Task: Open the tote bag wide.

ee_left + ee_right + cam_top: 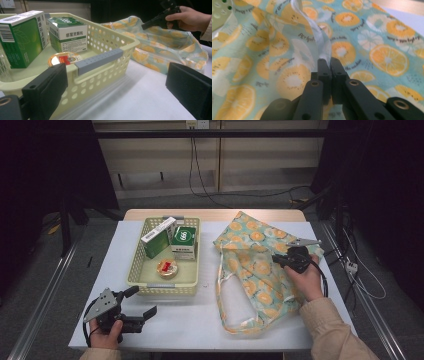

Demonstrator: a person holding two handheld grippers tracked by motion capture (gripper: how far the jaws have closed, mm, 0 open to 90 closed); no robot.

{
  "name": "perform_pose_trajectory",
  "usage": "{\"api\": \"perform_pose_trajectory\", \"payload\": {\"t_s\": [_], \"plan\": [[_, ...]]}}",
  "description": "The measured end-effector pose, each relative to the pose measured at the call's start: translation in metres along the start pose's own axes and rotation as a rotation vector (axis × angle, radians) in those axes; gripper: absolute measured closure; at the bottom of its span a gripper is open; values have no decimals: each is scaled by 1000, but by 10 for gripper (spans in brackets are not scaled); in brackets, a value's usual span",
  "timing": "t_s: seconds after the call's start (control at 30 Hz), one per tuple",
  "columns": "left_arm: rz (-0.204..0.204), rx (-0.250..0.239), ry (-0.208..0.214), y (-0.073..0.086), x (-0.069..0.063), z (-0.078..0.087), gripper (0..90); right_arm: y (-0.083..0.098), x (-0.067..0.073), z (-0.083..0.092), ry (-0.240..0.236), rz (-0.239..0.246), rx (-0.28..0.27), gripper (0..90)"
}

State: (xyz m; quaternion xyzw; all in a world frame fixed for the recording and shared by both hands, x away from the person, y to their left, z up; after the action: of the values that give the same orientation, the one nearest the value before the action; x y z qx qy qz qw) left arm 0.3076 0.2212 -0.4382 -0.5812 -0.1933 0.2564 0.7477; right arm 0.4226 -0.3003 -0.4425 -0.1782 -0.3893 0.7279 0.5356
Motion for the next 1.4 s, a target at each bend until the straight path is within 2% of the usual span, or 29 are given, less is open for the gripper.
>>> {"api": "perform_pose_trajectory", "payload": {"t_s": [0.13,0.23,0.3,0.37,0.57,0.7,0.77,0.93,1.03,1.23,1.33,1.4], "plan": [[2,0,0,0,0,0,39,9,-8,-7,11,-19,27,860],[3,4,2,1,0,0,39,13,-7,-8,-1,-20,34,814],[-7,13,2,1,1,0,39,14,-4,-8,19,14,47,753],[2,2,3,0,0,-1,39,12,-1,-6,33,34,40,693],[-2,1,2,0,0,0,39,5,11,4,8,62,-12,558],[-2,2,2,0,0,0,39,2,25,11,-8,104,-25,498],[-6,6,3,-1,0,0,39,-2,32,15,-2,135,-34,474],[1,-1,3,-1,-1,0,39,-10,50,23,-46,177,-69,476],[-1,2,2,-1,0,0,39,-11,64,26,-100,215,-75,557],[-2,1,5,-1,-1,0,39,4,83,14,-193,260,-7,705],[1,0,4,-1,-1,0,39,14,85,3,-197,268,46,722],[-4,6,4,0,0,0,39,21,83,-3,-173,278,76,689]]}}
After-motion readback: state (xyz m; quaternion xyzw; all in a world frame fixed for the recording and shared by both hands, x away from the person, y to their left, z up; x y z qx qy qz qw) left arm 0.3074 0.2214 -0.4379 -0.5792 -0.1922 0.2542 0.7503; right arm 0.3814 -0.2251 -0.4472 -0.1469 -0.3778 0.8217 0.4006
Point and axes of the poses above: each handheld gripper's, and its own axes: z roughly backward along the jaws, y roughly out of its underside, x roughly to its left, the point moved 2 cm from there along -z, roughly forward along the jaws, and after that the axes turned 7 degrees about -z, right-handed, at the moved point
